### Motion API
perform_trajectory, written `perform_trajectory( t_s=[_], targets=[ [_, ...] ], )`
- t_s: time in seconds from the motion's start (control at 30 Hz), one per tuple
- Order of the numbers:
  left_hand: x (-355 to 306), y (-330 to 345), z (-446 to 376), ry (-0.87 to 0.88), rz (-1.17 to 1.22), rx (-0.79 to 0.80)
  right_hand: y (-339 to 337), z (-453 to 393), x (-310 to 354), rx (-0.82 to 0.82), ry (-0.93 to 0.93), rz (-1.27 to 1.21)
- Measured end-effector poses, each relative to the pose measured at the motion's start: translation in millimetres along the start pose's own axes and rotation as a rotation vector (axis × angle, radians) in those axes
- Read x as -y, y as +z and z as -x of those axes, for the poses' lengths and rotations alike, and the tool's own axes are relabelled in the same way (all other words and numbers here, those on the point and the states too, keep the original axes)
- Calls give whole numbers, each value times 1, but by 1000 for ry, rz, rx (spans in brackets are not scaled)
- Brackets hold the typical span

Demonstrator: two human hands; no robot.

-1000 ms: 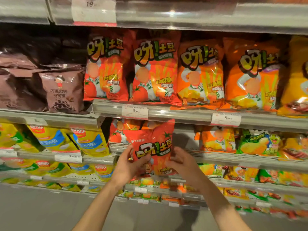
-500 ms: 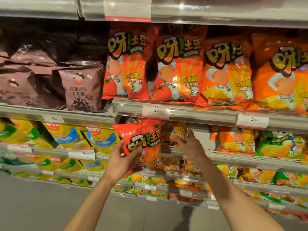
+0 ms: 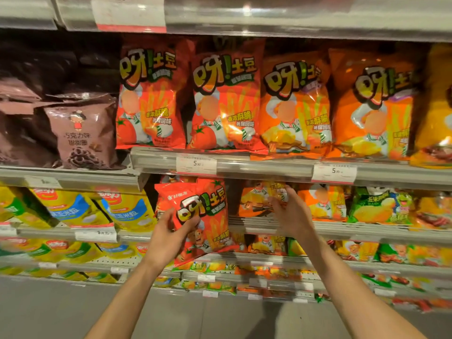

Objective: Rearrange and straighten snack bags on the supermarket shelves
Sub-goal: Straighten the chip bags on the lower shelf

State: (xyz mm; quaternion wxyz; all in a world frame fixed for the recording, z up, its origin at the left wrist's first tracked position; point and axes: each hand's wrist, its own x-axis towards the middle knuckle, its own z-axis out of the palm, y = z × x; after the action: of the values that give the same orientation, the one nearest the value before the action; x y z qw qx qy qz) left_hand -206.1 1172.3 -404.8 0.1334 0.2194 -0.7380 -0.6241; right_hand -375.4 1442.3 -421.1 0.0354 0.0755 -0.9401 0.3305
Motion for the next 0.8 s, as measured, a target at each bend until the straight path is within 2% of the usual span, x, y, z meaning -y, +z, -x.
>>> perform_trajectory(
  t_s=[0.13, 0.2, 0.27, 0.37, 0.4, 0.53, 0.6, 0.73, 0.8],
  targets=[
    [1, 14, -4, -9, -13, 31, -9, 13, -3, 8, -135, -108],
    [1, 18, -6, -16, -24, 29, -8, 18, -2, -47, -228, 67],
    [1, 19, -9, -18, -14, 26, -9, 22, -1, -124, -241, 260],
    [0, 20, -11, -22, 1, 37, -2, 26, 1, -211, -402, 350],
    [0, 19, -12, -24, -4, 41, 1, 26, 2, -194, -417, 360],
    [-1, 19, -10, -19, -25, 50, 14, 29, -1, -17, -392, 369],
    [-2, 19, -9, -21, -11, 54, 9, 26, -10, -15, -415, 361],
    [-3, 17, -8, -31, 31, 68, 0, 20, -20, 65, -259, 228],
    [-3, 17, -7, -29, 36, 66, 1, 21, -16, 46, -259, 232]
  ],
)
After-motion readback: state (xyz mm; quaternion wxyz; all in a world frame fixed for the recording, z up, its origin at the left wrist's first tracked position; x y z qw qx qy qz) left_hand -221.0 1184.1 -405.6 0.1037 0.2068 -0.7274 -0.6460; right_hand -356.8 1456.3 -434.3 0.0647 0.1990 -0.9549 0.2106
